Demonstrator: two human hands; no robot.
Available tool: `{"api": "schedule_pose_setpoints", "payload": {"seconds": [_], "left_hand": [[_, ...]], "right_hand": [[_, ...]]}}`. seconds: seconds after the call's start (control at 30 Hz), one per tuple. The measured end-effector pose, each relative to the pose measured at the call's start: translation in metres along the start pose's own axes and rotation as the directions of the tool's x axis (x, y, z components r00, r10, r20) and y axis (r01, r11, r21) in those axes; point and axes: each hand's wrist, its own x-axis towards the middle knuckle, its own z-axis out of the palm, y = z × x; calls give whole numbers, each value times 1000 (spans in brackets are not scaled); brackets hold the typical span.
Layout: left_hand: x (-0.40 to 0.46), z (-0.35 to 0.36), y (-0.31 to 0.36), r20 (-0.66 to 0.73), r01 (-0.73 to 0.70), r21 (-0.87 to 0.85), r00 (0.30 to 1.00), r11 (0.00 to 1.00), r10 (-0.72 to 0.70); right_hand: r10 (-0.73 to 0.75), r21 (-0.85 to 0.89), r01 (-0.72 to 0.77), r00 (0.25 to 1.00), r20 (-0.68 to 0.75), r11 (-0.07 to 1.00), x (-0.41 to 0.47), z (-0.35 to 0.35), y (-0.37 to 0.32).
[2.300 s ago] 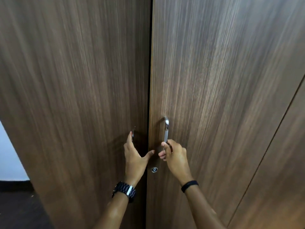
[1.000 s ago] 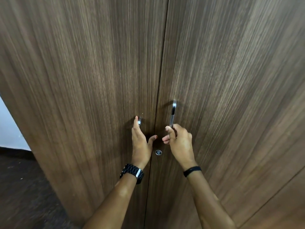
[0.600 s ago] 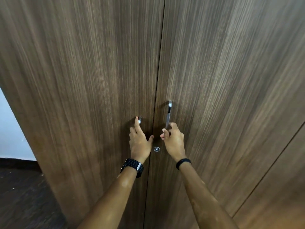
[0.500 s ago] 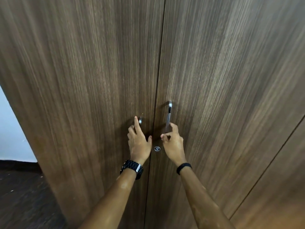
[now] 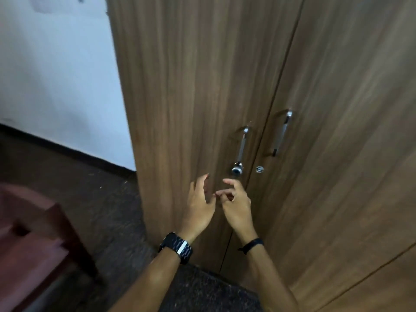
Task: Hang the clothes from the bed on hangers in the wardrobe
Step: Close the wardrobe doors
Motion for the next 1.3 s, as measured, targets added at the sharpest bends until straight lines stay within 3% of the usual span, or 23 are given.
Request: {"api": "schedule_pose_setpoints", "payload": {"seconds": [0.23, 0.43, 0.6, 0.83, 1.3], "left_hand": [[-95, -88, -56, -54, 283, 43, 958, 958, -281], [-138, -168, -100, -186, 475, 26, 867, 880, -462], [-150, -225, -152, -279, 592, -60, 763, 804, -583], [-142, -322, -242, -335, 692, -172, 629, 702, -702], [-115, -464, -395, -220, 884, -218, 368, 413, -903]], "right_hand": [[56, -18, -53, 925, 375, 998, -68, 95, -5], [97, 4, -128, 770, 631, 992, -107, 186, -18], [132, -44, -152, 643, 754, 987, -114, 267, -26], [151, -106, -118, 503, 851, 987, -106, 416, -53], [355, -301, -228, 253, 900, 926, -75, 662, -80]]}}
